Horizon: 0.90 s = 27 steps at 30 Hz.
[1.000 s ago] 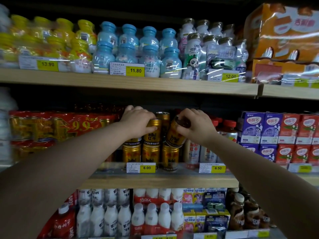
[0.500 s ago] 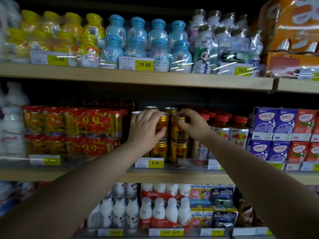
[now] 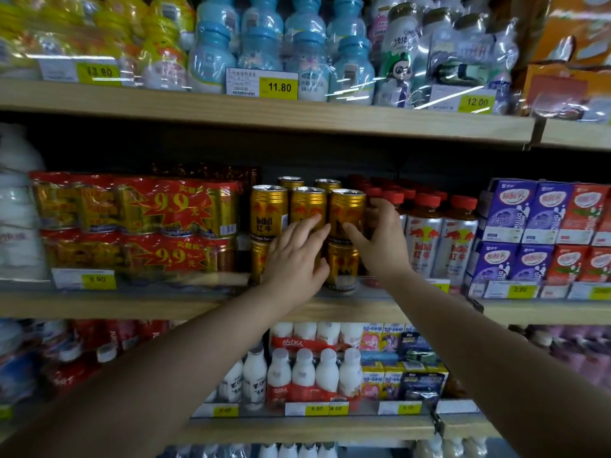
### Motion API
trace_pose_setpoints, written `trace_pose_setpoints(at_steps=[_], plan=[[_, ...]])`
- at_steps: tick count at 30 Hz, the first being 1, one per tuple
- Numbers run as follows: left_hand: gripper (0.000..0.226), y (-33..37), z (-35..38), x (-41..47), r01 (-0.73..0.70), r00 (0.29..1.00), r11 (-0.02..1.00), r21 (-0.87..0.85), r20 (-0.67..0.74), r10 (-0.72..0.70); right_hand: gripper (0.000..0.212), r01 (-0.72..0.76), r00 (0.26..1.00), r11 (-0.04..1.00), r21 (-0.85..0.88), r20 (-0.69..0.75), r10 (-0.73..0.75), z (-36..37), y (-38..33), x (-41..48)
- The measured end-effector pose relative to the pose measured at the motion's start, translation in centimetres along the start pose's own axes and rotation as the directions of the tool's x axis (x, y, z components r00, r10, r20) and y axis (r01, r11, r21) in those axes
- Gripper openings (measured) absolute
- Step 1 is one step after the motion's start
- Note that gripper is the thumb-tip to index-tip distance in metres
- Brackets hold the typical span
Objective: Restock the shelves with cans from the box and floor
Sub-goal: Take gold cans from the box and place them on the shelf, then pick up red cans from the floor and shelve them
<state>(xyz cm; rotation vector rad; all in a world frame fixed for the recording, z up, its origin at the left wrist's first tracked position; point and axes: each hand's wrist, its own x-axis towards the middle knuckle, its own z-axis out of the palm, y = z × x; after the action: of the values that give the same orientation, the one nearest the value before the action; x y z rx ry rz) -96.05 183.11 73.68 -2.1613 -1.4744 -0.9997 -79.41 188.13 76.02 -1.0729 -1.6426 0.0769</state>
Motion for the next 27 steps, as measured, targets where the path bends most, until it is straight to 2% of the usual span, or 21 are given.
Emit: trace_pose_setpoints(at_steps=[4,6,9,12,15,18,21,24,27], plan=[[0.064,-0.4,0.4,-1.2,0.026,0.996,0.999,0.037,0.090,-0.029,0.054,-0.051,0.998,0.999,0.003,0.026,0.051,1.0,0.9,-2.1],[0.062,-0.3,0.5,-1.6,0.024,0.996,1.000,-0.009,0.081,-0.023,0.052,-0.069,0.998,0.997,0.016,0.011,0.069,1.4,1.0,-2.9],[0.049,0.2,0.7,-2.3,0.017,1.000,0.977,-0.211,0.022,-0.013,0.042,-0.122,0.992,0.992,0.043,-0.005,0.123,1.3,0.8,-4.5],[0.034,1.4,1.1,-3.9,0.126,0.992,0.888,-0.443,0.065,-0.109,0.033,-0.272,0.962,0.948,0.164,0.013,0.273,0.6,0.7,-7.5],[0.026,2.6,2.2,-6.5,0.230,0.973,0.734,-0.639,0.137,-0.185,0.012,-0.443,0.879,0.844,0.301,-0.037,0.475,-0.6,0.3,-12.1],[0.019,3.7,3.2,-9.9,0.363,0.931,0.589,-0.722,0.305,-0.200,0.012,-0.542,0.800,0.764,0.350,-0.065,0.597,-1.9,-0.3,-18.0],[0.014,4.8,3.6,-14.2,0.413,0.891,0.534,-0.738,0.449,-0.069,0.016,-0.642,0.702,0.680,0.355,-0.083,0.707,-2.7,-1.4,-24.7],[0.013,5.4,3.9,-18.4,0.517,0.796,0.476,-0.711,0.604,0.038,0.013,-0.734,0.594,0.589,0.338,-0.100,0.798,-3.5,-2.6,-30.6],[0.013,6.8,4.4,-21.6,0.580,0.693,0.483,-0.656,0.709,0.131,0.013,-0.798,0.478,0.497,0.340,-0.143,0.866,-4.8,-4.0,-35.4]])
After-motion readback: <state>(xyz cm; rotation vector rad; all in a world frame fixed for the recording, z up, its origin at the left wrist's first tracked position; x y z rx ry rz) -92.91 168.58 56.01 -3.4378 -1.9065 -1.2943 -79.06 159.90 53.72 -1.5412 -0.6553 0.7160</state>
